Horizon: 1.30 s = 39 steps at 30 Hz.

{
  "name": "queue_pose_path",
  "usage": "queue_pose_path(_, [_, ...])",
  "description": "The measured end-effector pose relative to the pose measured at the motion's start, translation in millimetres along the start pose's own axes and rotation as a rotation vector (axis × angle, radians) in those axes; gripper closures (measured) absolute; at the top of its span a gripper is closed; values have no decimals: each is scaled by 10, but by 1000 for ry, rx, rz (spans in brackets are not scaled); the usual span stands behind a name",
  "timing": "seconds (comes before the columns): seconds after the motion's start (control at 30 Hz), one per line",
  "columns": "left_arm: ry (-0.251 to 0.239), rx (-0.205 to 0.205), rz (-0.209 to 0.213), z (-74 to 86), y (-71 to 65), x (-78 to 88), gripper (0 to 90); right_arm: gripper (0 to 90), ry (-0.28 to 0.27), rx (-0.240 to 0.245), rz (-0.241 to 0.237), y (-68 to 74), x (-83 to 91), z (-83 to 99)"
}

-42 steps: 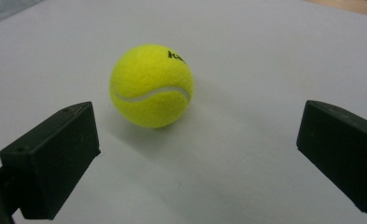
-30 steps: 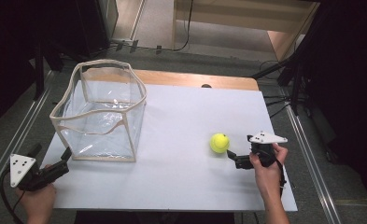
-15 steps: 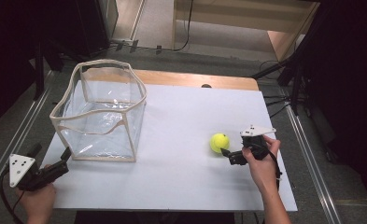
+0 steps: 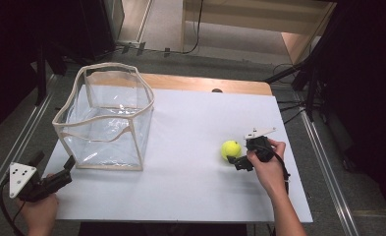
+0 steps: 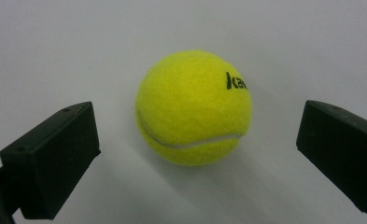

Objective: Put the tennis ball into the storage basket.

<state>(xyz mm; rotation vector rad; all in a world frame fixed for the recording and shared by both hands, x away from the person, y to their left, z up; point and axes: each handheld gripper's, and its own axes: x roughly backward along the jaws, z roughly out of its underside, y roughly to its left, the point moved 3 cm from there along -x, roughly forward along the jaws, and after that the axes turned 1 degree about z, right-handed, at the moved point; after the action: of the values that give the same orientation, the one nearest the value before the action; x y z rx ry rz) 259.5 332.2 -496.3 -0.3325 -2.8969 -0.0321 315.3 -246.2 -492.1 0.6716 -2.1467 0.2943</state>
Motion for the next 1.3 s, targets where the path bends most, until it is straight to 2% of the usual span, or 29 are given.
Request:
queue_pose_path(0.1, [-1, -2, 3, 0, -2, -1, 69, 0, 4, 9, -5, -2, -31, -23])
queue_pose_path(0.13, [-1, -4, 12, 0, -4, 2, 69, 0, 32, -2, -12, 9, -55, -42])
queue_pose_path(0.4, [-5, -10, 25, -1, -17, 5, 69, 0, 82, 5, -27, 42, -166, -113])
queue_pose_path(0.43, [-2, -11, 26, -1, -16, 3, 69, 0, 87, 19, -27, 36, -183, -119])
queue_pose_path(0.5, [-2, -12, 26, -1, -17, 4, 69, 0, 103, 5, -27, 48, -208, -133])
queue_pose_path(0.57, [-2, -11, 26, -1, -16, 4, 69, 56, 114, 14, -23, 42, -230, -143])
queue_pose_path(0.63, [-4, -12, 29, -2, -16, 4, 69, 57, 128, 3, -18, 49, -242, -153])
queue_pose_path(0.73, [-9, -13, 32, -2, -22, 6, 69, 57, 139, 20, -18, 50, -269, -170])
queue_pose_path(0.8, [-6, -14, 33, -2, -25, 4, 69, 64, 147, 14, -20, 55, -284, -174])
queue_pose_path(0.87, [-8, -14, 34, -3, -24, 5, 69, 116, 155, 14, -7, 43, -303, -173])
queue_pose_path(1.07, [-5, -11, 34, -3, -21, 8, 69, 138, 185, 13, -6, 48, -349, -169])
queue_pose_path(1.17, [-7, -10, 36, -4, -22, 8, 69, 222, 195, 22, 19, 54, -369, -172])
queue_pose_path(1.3, [-6, -14, 37, -4, -22, 7, 69, 232, 201, 25, 15, 52, -367, -184])
